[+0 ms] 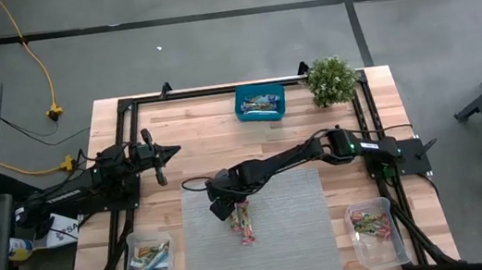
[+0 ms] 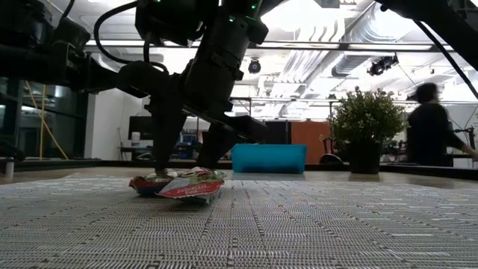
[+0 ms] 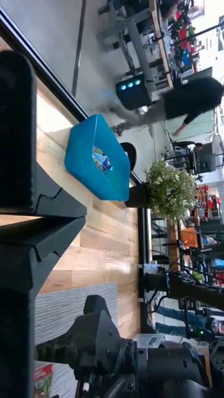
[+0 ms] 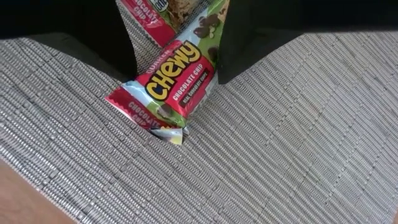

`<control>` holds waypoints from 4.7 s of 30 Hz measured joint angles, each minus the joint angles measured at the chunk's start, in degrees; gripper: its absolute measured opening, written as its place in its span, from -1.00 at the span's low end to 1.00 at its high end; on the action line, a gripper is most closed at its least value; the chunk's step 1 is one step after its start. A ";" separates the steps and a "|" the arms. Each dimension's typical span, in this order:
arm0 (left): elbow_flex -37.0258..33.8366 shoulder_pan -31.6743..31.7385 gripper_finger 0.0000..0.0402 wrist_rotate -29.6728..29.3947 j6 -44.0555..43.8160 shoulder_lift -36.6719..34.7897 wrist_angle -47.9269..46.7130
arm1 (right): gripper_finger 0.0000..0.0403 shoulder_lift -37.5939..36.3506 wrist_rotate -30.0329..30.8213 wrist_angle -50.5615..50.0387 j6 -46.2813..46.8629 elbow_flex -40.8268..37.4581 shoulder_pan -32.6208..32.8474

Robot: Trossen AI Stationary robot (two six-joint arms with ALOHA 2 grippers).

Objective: Pick and place Granola Bars by type
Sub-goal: Put the red granola bar into the right transparent bin

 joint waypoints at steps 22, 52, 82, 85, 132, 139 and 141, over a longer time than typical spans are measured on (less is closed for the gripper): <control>0.01 0.00 -1.00 0.00 -0.02 0.01 0.00 | -0.46 -0.72 -1.63 0.34 -3.39 -0.09 -0.79; 0.00 0.00 -1.00 0.00 -0.02 0.00 0.00 | -0.65 -4.77 -6.78 3.99 -7.39 -0.11 -1.67; 0.00 0.00 -1.00 0.02 -0.02 -0.01 0.00 | -0.65 -39.95 3.75 -44.75 -27.56 -0.07 10.39; 0.00 0.00 -1.00 0.00 -0.01 0.00 0.00 | -0.65 -40.93 5.14 -44.60 -26.21 -0.11 14.80; 0.00 0.00 -1.00 0.01 0.00 0.01 0.00 | -0.65 -44.68 5.54 -22.86 -20.44 -43.65 52.76; 0.00 0.00 -1.00 0.00 0.00 -0.01 0.00 | -0.65 -44.68 5.55 -20.78 -22.10 -43.63 54.37; 0.00 0.00 -1.00 0.00 0.00 0.01 0.00 | -0.65 -44.68 5.55 -20.49 -22.62 -43.63 54.91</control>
